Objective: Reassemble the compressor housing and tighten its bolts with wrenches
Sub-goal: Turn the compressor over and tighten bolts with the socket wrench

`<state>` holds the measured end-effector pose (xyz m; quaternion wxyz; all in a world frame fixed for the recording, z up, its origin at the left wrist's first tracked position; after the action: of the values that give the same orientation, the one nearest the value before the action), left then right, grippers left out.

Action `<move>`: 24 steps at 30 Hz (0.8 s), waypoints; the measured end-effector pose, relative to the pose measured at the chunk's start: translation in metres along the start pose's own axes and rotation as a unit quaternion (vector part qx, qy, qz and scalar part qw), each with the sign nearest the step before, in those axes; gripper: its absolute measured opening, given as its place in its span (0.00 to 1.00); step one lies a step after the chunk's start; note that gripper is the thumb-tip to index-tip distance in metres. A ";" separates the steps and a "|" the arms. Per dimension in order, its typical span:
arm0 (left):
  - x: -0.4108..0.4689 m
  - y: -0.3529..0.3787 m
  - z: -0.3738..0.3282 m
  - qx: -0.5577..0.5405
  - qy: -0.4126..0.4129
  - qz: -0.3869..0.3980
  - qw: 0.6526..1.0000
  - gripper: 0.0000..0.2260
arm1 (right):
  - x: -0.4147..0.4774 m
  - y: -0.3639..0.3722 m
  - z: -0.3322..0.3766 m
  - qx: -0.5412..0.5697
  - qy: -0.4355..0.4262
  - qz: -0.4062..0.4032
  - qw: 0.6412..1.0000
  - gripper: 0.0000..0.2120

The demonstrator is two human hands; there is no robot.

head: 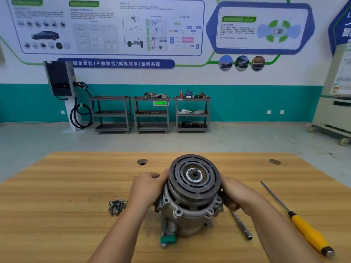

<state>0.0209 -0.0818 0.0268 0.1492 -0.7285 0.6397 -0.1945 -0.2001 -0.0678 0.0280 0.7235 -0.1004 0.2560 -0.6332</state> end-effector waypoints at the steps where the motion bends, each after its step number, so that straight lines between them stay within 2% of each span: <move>1: 0.006 0.000 0.006 -0.013 -0.013 0.006 1.000 0.25 | 0.006 0.001 0.001 0.011 0.011 0.000 1.000 0.27; 4: 0.023 -0.002 0.022 -0.076 -0.069 0.025 0.994 0.25 | 0.023 0.008 0.004 0.035 0.025 0.005 0.999 0.33; 7: 0.033 0.001 0.032 -0.124 -0.106 0.039 0.986 0.24 | 0.036 0.013 0.005 0.031 0.026 -0.012 0.999 0.34; 12: 0.041 0.011 0.037 -0.133 -0.074 0.032 0.988 0.20 | 0.043 0.011 -0.005 0.061 0.027 -0.031 0.997 0.35; 15: 0.039 0.011 0.036 -0.140 -0.049 -0.016 0.989 0.12 | 0.044 0.013 -0.013 0.060 0.023 -0.065 0.996 0.40; 18: 0.033 0.014 0.036 -0.186 -0.004 -0.035 0.982 0.10 | 0.043 0.013 -0.023 0.074 -0.016 -0.109 0.991 0.34; 20: 0.024 0.017 0.037 -0.230 0.021 -0.017 0.973 0.08 | 0.041 0.014 -0.030 0.131 -0.070 -0.146 0.978 0.23; 21: 0.020 0.019 0.040 -0.250 0.022 -0.005 0.968 0.10 | 0.038 0.015 -0.033 0.150 -0.100 -0.177 0.968 0.17; 23: 0.013 0.023 0.049 -0.280 0.035 0.023 0.959 0.22 | 0.032 0.018 -0.035 0.153 -0.175 -0.257 0.938 0.06; 24: 0.011 0.024 0.052 -0.298 0.052 0.042 0.952 0.28 | 0.030 0.019 -0.033 0.147 -0.220 -0.271 0.925 0.03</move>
<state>0.0254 -0.0974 -0.0290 -0.0995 -0.7016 0.7051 -0.0262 -0.1985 -0.0872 -0.0163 0.5689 -0.1949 -0.0428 -0.7978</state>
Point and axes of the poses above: each hand's wrist, its own x-axis towards the middle knuckle, its own y-axis out of the palm, z = x × y, the point moved 3 cm from there along x, towards the middle knuckle, and after that the axes turned 1 degree about -x, right-handed, at the moved point
